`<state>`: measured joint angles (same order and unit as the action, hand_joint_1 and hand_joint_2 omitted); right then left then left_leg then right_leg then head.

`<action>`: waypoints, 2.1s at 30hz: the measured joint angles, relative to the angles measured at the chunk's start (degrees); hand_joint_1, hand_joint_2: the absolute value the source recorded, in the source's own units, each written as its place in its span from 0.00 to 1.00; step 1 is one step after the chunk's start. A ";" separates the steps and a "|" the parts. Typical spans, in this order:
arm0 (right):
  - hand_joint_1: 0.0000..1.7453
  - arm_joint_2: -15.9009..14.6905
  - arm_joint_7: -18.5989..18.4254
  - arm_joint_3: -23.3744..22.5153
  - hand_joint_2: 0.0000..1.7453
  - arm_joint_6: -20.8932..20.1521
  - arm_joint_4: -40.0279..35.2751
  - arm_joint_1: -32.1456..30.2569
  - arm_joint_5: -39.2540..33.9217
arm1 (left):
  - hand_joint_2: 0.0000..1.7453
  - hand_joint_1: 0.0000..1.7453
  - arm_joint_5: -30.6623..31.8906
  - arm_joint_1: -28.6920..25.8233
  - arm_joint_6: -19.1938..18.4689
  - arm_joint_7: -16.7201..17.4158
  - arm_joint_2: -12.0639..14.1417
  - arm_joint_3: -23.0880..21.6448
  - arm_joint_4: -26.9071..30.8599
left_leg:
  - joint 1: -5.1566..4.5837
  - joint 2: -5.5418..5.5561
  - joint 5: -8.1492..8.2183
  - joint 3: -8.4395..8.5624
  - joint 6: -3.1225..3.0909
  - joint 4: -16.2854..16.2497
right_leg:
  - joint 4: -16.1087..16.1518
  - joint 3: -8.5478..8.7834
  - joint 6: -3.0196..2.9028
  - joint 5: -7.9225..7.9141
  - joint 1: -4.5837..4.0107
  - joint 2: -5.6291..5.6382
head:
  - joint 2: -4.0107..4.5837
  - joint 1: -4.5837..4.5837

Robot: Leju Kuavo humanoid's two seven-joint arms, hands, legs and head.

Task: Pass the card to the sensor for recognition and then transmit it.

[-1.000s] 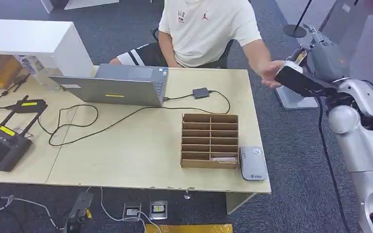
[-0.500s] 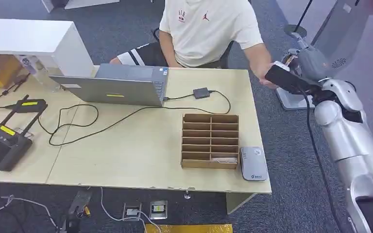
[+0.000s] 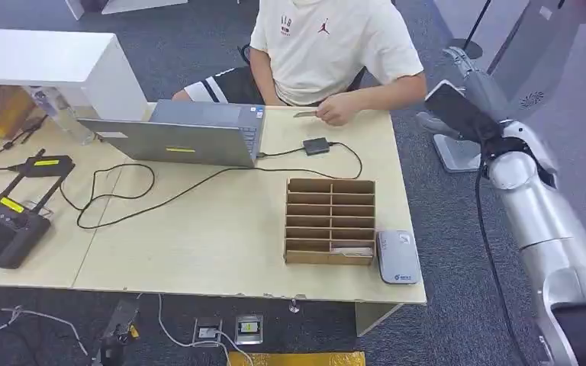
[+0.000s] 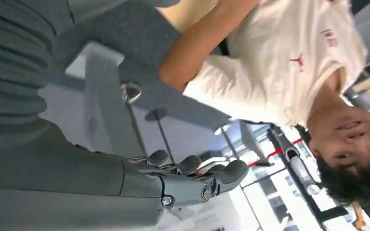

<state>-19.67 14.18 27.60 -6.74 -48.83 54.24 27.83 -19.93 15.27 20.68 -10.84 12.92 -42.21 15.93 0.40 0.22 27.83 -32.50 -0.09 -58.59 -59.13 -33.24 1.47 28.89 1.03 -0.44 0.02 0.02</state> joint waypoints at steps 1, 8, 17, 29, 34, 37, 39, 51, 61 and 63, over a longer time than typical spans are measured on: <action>0.00 0.04 -1.07 -0.35 1.00 -1.07 -1.09 -0.14 -3.61 | 0.00 0.00 -0.07 -0.04 0.02 -0.13 0.13 0.26 -0.02 | 0.00 0.00 0.00 0.00 0.00 0.00 | 0.00 0.00 0.00 0.00 0.00 0.00 | 0.00 -0.07; 0.00 -0.24 -12.02 -4.33 1.00 -3.54 -14.19 -4.91 -23.91 | 0.00 0.00 -0.57 -0.86 0.44 -2.27 0.59 0.98 -0.11 | 0.02 0.00 0.00 0.03 0.00 0.00 | 0.03 -0.01 -0.02 0.02 -0.03 -0.01 | 0.00 -0.04; 0.00 -1.66 -22.26 -7.76 1.00 -5.24 -35.58 -19.69 -31.23 | 0.00 0.00 0.57 -2.35 1.86 -3.30 0.72 1.40 -0.28 | 0.03 -0.03 0.04 0.05 0.02 0.00 | 0.05 -0.03 -0.02 0.03 -0.03 0.10 | 0.00 -0.05; 0.00 -4.15 -22.28 -7.10 1.00 -5.37 -51.47 -34.70 -22.83 | 0.00 0.00 2.30 -3.23 3.45 -3.48 0.46 1.38 -0.79 | 0.04 -0.03 0.06 0.01 0.04 0.02 | 0.05 -0.02 -0.03 0.05 -0.04 0.10 | 0.00 -0.02; 0.00 -4.13 -20.59 -6.08 1.00 -3.71 -51.30 -39.41 -21.69 | 0.00 0.00 2.32 -3.84 3.56 -3.47 0.09 1.38 -1.09 | 0.04 -0.03 0.06 0.00 0.04 0.02 | 0.05 -0.02 -0.03 0.05 -0.04 0.11 | 0.00 -0.04; 0.00 -4.13 -20.63 -5.55 1.00 -3.49 -50.99 -41.02 -21.65 | 0.00 0.00 2.32 -4.10 3.56 -3.47 -0.18 1.38 -1.27 | 0.04 -0.04 0.06 0.00 0.04 0.02 | 0.06 -0.03 -0.03 0.05 -0.04 0.09 | 0.00 -0.04; 0.00 -4.13 -20.72 -5.27 1.00 -3.43 -50.66 -41.78 -21.63 | 0.00 0.00 2.43 -4.16 3.56 -3.48 -0.33 1.38 -1.33 | 0.04 -0.04 0.06 0.00 0.04 0.02 | 0.05 -0.02 -0.03 0.05 -0.04 0.08 | 0.00 -0.04; 0.00 -5.44 -23.49 -1.44 1.00 -1.31 -47.73 -43.93 -9.68 | 0.00 0.00 3.00 -4.13 4.00 -2.86 -0.94 1.38 -1.46 | 0.04 -0.04 0.06 0.01 0.04 0.02 | 0.06 -0.03 -0.03 0.05 -0.04 0.10 | 0.00 -0.04; 0.00 -7.76 -23.17 3.89 1.00 3.39 -42.86 -43.85 13.19 | 0.00 0.00 3.96 -3.88 3.45 -1.03 -1.38 1.38 -1.55 | 0.04 -0.04 0.06 0.01 0.04 0.02 | 0.06 -0.03 -0.03 0.05 -0.04 0.10 | 0.00 -0.04; 0.00 -7.78 -22.77 4.72 1.00 3.76 -41.68 -43.83 14.81 | 0.00 0.00 4.11 -3.62 3.26 -0.68 -1.38 1.38 -1.53 | 0.04 -0.04 0.06 0.01 0.04 0.02 | 0.06 -0.03 -0.03 0.05 -0.04 0.09 | 0.00 -0.02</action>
<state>-27.45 -8.59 32.32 -2.97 -90.51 10.41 42.64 -15.82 11.65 23.93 -11.52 11.54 -40.83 14.40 0.44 0.18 27.89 -32.49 -0.05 -58.56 -59.08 -33.27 1.44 28.94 1.00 -0.35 0.02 0.00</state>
